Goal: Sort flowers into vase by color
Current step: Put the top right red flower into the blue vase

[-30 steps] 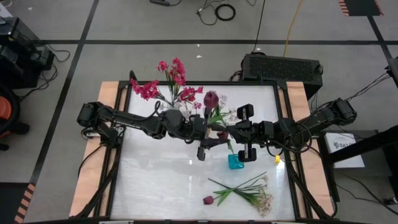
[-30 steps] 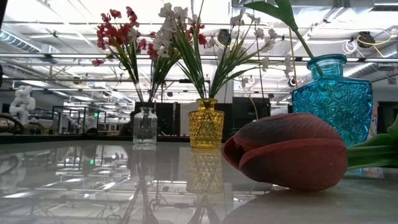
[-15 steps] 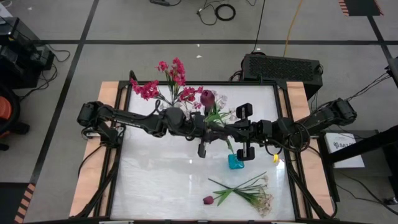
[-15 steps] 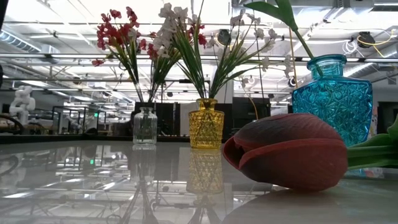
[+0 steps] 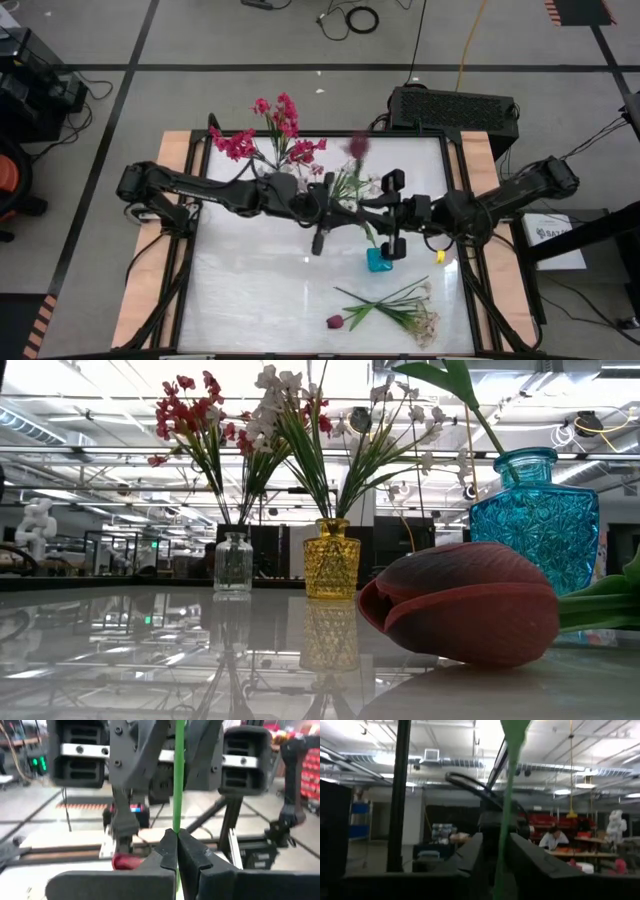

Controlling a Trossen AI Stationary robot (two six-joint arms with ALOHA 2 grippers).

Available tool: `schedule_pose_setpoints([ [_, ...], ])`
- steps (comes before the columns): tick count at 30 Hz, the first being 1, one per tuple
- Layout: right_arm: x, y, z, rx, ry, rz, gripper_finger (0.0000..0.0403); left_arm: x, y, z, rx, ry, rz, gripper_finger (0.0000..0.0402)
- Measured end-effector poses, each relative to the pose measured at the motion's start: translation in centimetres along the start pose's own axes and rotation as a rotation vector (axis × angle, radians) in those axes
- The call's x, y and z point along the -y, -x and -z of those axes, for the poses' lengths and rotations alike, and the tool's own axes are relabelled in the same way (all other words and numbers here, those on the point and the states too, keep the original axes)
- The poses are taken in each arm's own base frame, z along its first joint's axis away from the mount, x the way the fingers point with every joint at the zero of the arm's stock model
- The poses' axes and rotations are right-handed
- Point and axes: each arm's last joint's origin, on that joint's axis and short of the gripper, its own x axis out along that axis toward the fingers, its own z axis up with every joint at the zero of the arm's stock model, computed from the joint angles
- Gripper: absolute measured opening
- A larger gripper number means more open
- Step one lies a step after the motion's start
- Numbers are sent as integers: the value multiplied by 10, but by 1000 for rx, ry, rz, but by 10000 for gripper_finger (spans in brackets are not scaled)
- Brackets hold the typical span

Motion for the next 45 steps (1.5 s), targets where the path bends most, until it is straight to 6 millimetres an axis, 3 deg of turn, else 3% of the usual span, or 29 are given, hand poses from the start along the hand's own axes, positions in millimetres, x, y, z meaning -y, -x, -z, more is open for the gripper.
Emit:
schedule_pose_setpoints([
  [7, 2, 17, -27, -36, -57, -25, 163, 14, 32, -10, -164, 5, 8, 2],
  [14, 2, 25, -39, -55, -124, -48, 211, 40, 50, -6, -312, 46, 69, 1],
  [20, -12, -4, -29, -182, -73, -66, 239, 61, 53, -1, -367, 57, 47, 1],
  [27, -28, -39, -19, -289, -4, -83, 243, 73, 57, 6, -424, 53, -23, 1],
  [35, -32, -49, -16, -298, 27, -82, 203, 77, 60, 9, -451, 23, -86, 1],
  [39, -32, -49, -16, -301, 30, -84, 146, 77, 60, 9, -451, 22, -85, 1],
  [45, -33, -48, -14, -321, 35, -87, 27, 76, 60, 9, -447, 16, -110, 1],
])
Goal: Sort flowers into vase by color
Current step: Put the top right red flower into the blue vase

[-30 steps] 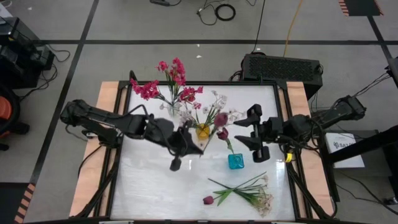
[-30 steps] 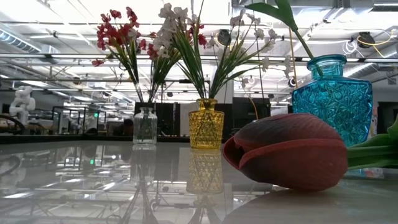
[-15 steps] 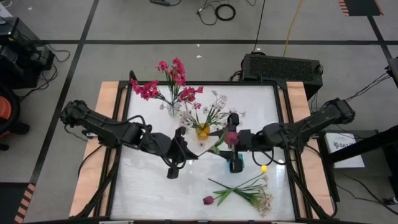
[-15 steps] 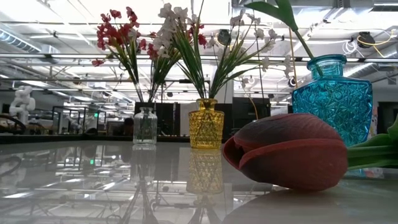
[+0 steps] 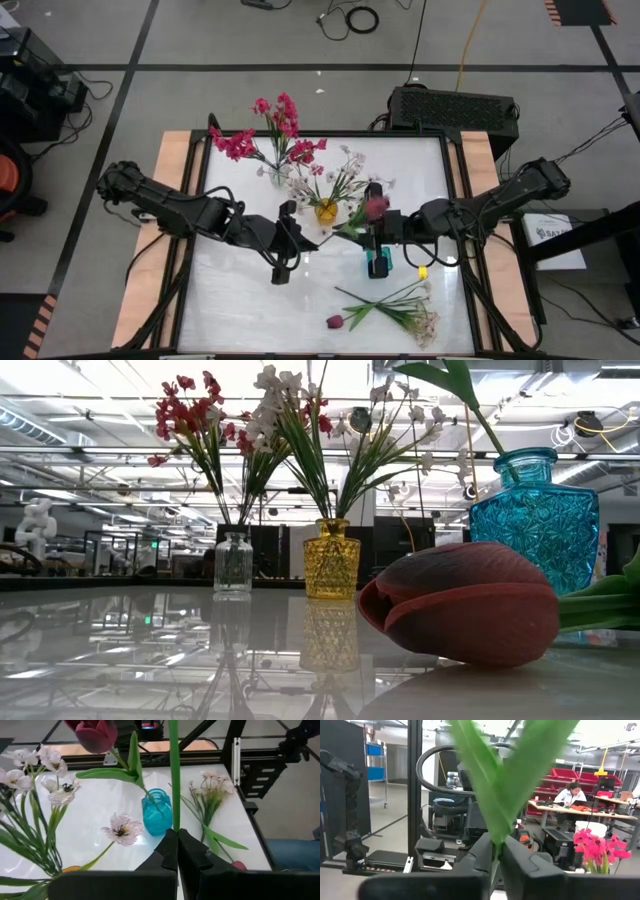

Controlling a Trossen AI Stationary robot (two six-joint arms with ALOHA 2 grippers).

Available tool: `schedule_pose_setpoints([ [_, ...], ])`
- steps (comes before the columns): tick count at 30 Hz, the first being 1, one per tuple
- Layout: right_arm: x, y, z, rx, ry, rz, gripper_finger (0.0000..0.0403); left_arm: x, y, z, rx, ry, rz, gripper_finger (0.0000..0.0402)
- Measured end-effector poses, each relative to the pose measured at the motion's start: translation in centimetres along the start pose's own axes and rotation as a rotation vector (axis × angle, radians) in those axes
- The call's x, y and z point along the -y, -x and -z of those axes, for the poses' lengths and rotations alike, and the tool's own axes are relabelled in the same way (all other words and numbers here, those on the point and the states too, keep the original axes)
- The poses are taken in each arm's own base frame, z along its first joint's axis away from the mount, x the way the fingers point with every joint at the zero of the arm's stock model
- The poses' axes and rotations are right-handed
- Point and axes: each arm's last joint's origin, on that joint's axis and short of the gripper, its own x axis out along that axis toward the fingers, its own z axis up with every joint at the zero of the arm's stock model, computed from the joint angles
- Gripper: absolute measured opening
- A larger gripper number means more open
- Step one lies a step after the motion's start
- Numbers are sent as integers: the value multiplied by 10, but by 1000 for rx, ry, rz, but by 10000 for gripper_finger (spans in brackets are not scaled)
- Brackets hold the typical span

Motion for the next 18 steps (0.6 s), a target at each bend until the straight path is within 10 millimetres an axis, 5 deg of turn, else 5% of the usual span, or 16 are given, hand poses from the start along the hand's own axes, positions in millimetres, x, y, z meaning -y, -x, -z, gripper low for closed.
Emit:
schedule_pose_setpoints([
  [7, 0, 4, -2, -19, -29, -7, 8, 1, 0, 0, 7, 1, -48, 31],
  [18, -2, 48, -33, -38, -99, -79, 2, 20, 6, 3, 20, -11, -59, 219],
])
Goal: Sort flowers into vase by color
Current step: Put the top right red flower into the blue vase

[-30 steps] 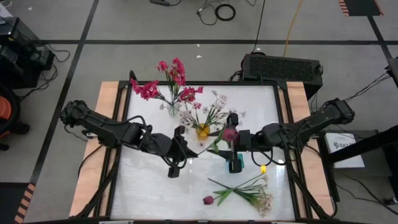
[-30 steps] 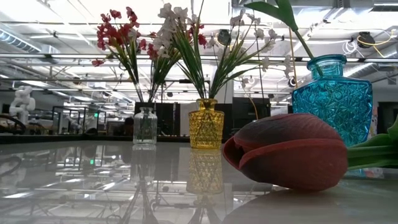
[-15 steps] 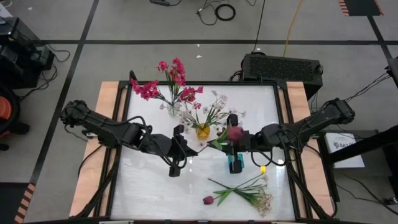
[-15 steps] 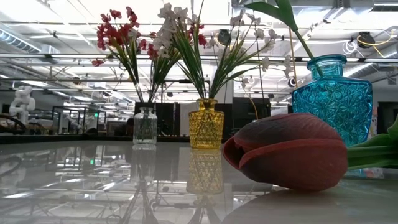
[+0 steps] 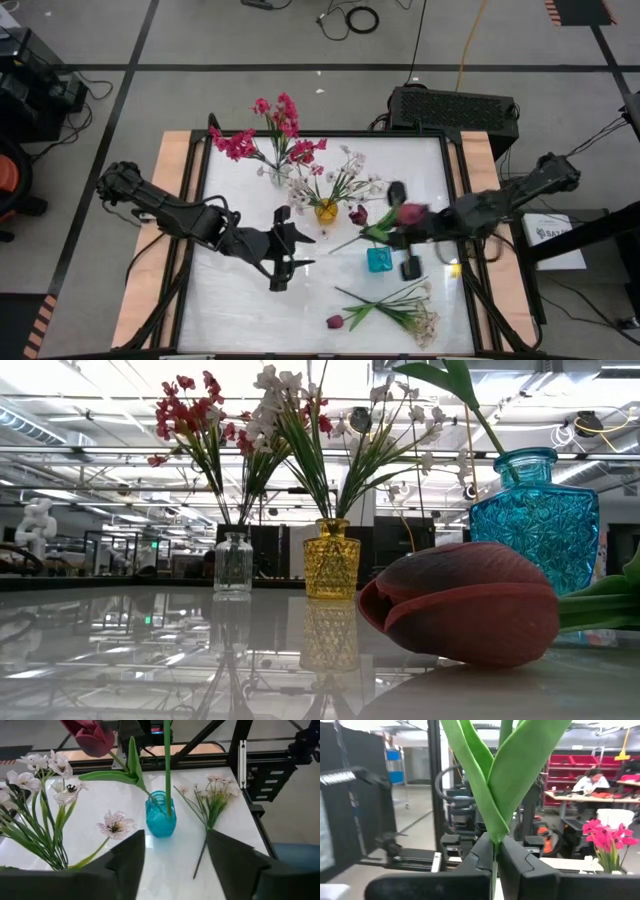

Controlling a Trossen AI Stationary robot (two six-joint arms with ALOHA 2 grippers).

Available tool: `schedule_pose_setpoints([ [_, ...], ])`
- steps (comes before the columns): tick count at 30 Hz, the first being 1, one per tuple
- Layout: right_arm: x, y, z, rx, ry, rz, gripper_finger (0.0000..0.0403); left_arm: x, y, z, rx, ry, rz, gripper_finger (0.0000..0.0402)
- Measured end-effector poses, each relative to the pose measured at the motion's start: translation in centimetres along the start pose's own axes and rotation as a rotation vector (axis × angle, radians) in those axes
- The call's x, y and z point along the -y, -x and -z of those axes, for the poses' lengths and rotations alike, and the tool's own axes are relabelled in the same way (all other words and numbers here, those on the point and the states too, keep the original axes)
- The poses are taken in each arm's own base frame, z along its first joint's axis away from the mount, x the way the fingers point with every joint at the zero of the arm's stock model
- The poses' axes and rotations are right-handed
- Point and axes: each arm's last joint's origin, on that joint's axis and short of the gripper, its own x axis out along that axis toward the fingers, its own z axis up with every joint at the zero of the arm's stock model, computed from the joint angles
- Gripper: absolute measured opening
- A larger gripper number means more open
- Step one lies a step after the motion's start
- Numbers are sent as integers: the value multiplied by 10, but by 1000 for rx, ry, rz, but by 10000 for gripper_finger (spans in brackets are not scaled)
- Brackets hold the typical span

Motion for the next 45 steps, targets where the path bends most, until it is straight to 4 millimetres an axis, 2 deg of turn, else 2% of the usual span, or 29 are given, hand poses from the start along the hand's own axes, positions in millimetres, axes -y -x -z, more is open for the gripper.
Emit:
schedule_pose_setpoints([
  [3, 2, 26, -14, -10, -58, -28, 1, 10, 3, 2, 5, -15, 22, 243],
  [6, 2, 48, -19, -45, -105, -45, 1, 22, 5, 10, -10, -40, 54, 248],
  [10, 0, 70, -13, -99, -126, -7, 1, 36, 5, 26, -43, -49, 73, 249],
  [13, -2, 80, 2, -146, -151, 33, 0, 43, 2, 42, -74, -33, 57, 249],
  [17, -6, 87, 29, -189, -185, 87, 0, 47, -3, 60, -66, -9, 18, 249],
  [23, -6, 94, 57, -221, -228, 171, 1, 57, -9, 81, -2, 19, 47, 249],
  [28, -1, 101, 60, -208, -241, 219, 2, 70, -18, 96, 28, -7, 81, 249],
  [36, 1, 104, 73, -236, -244, 244, 3, 82, -46, 121, -40, -49, 61, 249],
  [45, 3, 106, 83, -260, -249, 299, 4, 88, -59, 125, 4, -29, 49, 249],
])
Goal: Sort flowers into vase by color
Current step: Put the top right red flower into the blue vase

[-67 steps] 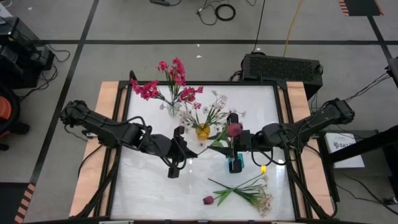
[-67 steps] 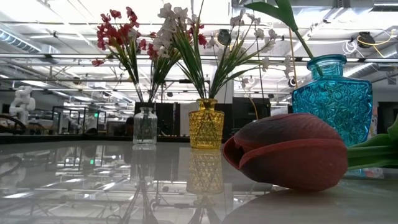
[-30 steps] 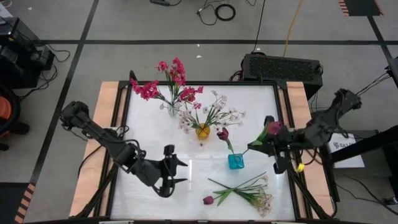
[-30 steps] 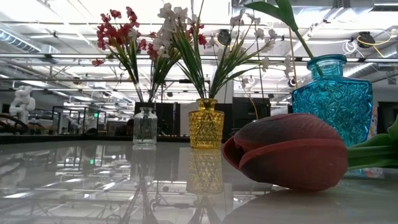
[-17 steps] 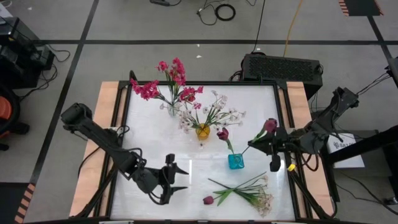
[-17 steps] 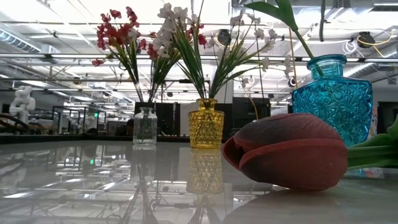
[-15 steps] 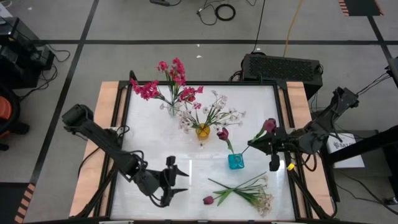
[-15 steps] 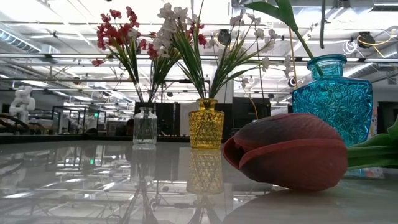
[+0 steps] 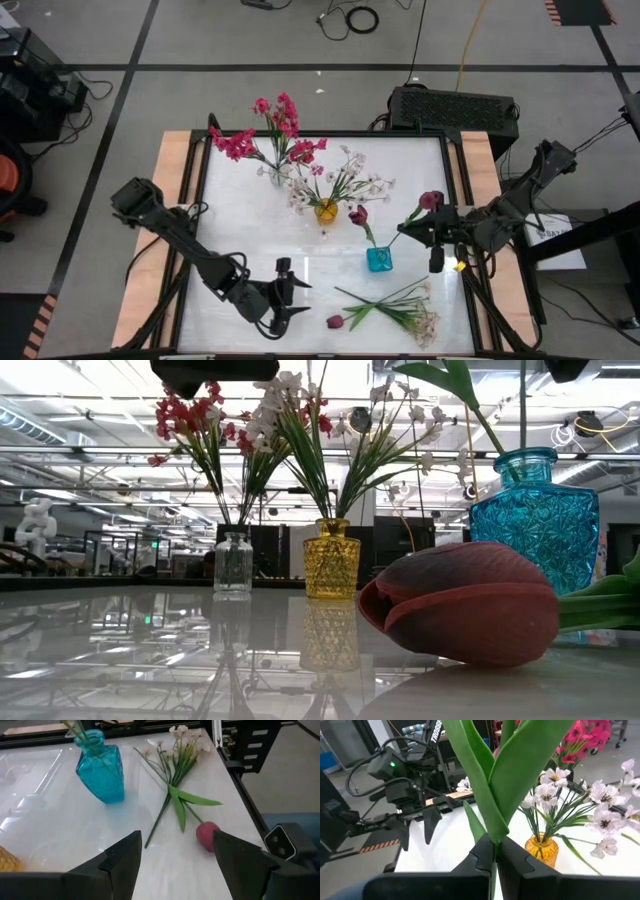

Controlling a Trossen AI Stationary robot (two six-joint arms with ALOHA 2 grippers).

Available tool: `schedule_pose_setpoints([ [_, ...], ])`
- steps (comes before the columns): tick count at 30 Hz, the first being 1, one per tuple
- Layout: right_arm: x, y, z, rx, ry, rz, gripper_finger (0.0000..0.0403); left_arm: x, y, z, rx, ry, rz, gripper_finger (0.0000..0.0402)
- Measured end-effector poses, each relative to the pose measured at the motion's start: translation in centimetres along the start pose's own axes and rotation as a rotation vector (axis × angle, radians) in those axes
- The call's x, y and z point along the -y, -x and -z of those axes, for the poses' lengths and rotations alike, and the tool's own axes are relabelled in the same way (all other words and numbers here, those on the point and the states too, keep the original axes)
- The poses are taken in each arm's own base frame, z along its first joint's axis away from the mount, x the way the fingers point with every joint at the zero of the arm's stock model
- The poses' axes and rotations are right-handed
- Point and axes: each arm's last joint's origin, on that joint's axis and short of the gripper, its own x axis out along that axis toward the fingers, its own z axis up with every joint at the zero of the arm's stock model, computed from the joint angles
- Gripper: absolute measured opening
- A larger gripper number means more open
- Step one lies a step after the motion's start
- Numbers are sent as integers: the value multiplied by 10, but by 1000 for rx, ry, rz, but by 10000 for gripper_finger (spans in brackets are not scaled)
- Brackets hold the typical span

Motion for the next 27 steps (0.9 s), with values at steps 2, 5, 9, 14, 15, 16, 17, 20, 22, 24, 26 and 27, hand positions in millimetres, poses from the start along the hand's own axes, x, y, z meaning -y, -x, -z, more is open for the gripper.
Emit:
schedule_pose_setpoints([
  [2, -1, -2, 2, -6, -14, 4, 4, 0, -2, 0, 9, 7, 0, 249],
  [5, -4, -6, 6, -21, -19, 12, 4, 1, -4, 0, 20, 14, 1, 249],
  [9, -7, -11, 11, -28, -19, 45, 4, 2, -7, 2, 28, 22, 1, 249],
  [14, -10, -16, 17, -31, -15, 81, 4, 4, -11, 3, 38, 39, 4, 249],
  [15, -11, -17, 18, -34, -13, 83, 4, 4, -11, 4, 39, 40, 5, 249],
  [16, -11, -18, 19, -37, -12, 87, 4, 4, -12, 4, 40, 48, 5, 249],
  [17, -12, -19, 20, -39, -11, 92, 4, 4, -12, 4, 40, 53, 5, 249],
  [20, -14, -23, 24, -45, 2, 109, 4, 5, -14, 7, 31, 51, 2, 249],
  [22, -15, -25, 26, -50, 4, 114, 4, 5, -15, 7, 28, 50, 1, 249],
  [24, -16, -27, 29, -55, 8, 121, 4, 5, -15, 7, 29, 51, 1, 249],
  [26, -17, -29, 31, -62, 9, 126, 7, 5, -15, 8, 26, 49, 1, 249],
  [27, -18, -29, 32, -65, 7, 128, 9, 5, -15, 8, 26, 49, 1, 249],
])
